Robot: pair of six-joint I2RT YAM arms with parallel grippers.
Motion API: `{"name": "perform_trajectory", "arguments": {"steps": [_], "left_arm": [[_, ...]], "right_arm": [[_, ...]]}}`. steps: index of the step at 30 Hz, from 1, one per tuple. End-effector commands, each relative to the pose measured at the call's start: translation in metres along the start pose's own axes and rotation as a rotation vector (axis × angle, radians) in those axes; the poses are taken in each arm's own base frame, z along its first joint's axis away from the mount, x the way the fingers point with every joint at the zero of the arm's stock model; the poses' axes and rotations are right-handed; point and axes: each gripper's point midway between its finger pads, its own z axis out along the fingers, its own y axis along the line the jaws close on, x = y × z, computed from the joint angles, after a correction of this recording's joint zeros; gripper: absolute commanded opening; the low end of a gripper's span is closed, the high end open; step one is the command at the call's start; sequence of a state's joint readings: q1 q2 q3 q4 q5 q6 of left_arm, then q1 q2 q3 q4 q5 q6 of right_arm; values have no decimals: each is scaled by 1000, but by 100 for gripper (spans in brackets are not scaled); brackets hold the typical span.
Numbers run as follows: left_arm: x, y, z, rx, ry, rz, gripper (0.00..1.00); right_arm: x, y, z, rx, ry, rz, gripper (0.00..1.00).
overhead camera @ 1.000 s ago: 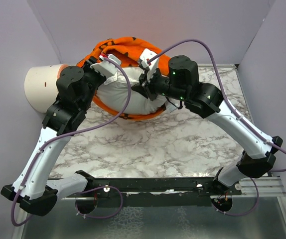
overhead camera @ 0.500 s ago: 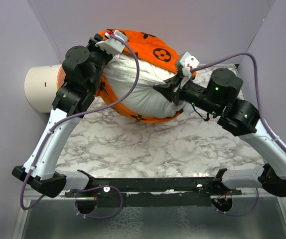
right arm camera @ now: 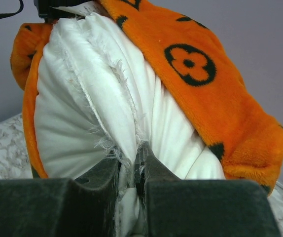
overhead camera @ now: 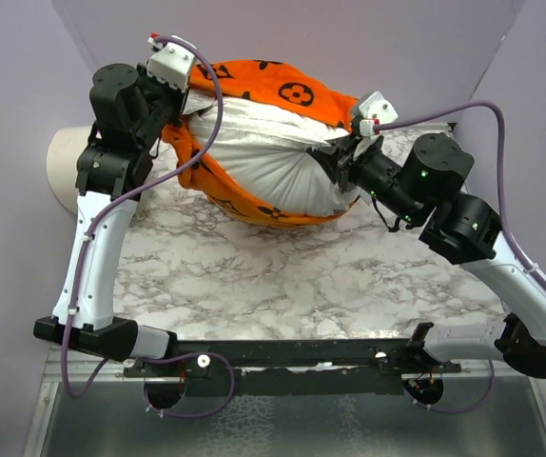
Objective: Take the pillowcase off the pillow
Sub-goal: Remove the pillow from the pillowcase.
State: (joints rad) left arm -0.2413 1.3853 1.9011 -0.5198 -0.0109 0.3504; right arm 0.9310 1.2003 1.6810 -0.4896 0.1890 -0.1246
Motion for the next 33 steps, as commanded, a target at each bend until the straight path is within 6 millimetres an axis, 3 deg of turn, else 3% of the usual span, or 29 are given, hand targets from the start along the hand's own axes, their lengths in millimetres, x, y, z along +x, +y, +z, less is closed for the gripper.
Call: {"name": "perform_trajectory", "arguments": {"steps": [1, 7, 12, 16, 19, 22, 27, 30, 33], "left_arm": [[52, 76, -18, -261, 126, -95, 20], [111, 69, -8, -212, 225, -164, 20], [175, 57, 3, -178, 317, -203, 22], [216, 36, 11, -112, 364, -200, 27], [234, 25, 18, -79, 382, -220, 47], [234, 13, 26, -18, 377, -271, 56], [180, -11, 28, 166, 244, -358, 67], [141, -33, 15, 326, 163, -418, 69], [89, -55, -8, 503, 63, -508, 71]], "right_arm": [[-18, -83, -31, 382, -46, -3, 1], [12, -141, -23, 497, 46, 15, 1], [45, -187, -23, 549, 103, 103, 1], [39, -192, -20, 535, 69, 124, 1], [15, -178, -15, 444, 4, 124, 1], [-13, -145, -10, 253, -93, 141, 1], [-58, -96, -20, -7, -280, 177, 1], [-74, -72, -23, -150, -334, 201, 1], [-81, -31, -29, -411, -355, 200, 1]]}}
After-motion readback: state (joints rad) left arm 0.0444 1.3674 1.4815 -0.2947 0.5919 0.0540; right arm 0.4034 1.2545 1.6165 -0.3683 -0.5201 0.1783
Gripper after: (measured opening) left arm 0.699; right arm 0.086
